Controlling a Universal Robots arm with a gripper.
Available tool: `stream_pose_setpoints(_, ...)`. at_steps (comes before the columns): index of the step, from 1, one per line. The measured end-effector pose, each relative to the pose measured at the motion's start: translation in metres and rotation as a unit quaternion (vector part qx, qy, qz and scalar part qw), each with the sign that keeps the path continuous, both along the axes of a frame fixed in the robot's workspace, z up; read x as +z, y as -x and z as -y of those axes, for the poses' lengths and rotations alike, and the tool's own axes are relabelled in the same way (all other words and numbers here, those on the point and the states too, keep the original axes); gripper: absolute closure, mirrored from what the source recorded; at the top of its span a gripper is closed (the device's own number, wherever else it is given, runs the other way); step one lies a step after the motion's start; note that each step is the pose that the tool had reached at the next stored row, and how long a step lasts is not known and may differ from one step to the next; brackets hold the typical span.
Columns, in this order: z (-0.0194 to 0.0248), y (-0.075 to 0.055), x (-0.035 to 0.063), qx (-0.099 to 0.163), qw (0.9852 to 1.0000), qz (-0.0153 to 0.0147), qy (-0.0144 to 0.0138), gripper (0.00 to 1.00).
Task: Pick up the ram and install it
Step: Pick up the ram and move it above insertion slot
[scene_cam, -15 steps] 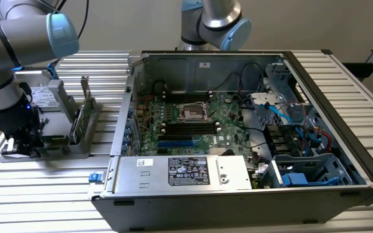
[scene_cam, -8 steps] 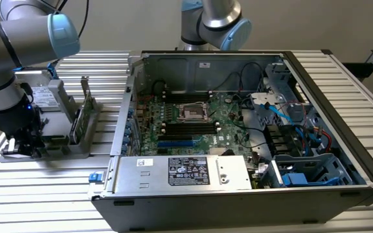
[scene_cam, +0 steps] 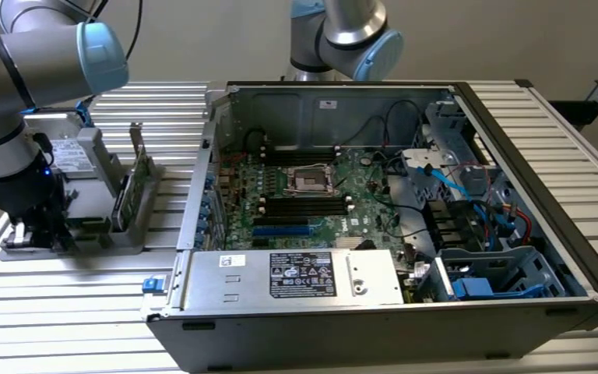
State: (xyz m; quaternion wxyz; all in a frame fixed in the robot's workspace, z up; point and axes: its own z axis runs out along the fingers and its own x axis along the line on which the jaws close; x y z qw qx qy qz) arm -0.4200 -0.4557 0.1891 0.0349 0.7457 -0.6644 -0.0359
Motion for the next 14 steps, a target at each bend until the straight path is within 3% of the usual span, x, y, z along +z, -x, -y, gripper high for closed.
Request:
stream_pose_setpoints(3, 0.0, 0.0, -0.0002, 0.0, 1.0, 0.0001, 0.0, 0.79)
stream_pose_setpoints(7, 0.0, 0.0, -0.0003, 0.0, 1.0, 0.0001, 0.0, 0.79)
stream_pose_setpoints(9, 0.0, 0.0, -0.0004, 0.0, 1.0, 0.0, -0.0001, 0.86)
stream_pose_setpoints(14, 0.0, 0.0, -0.0005, 0.0, 1.0, 0.0, 0.0, 0.86)
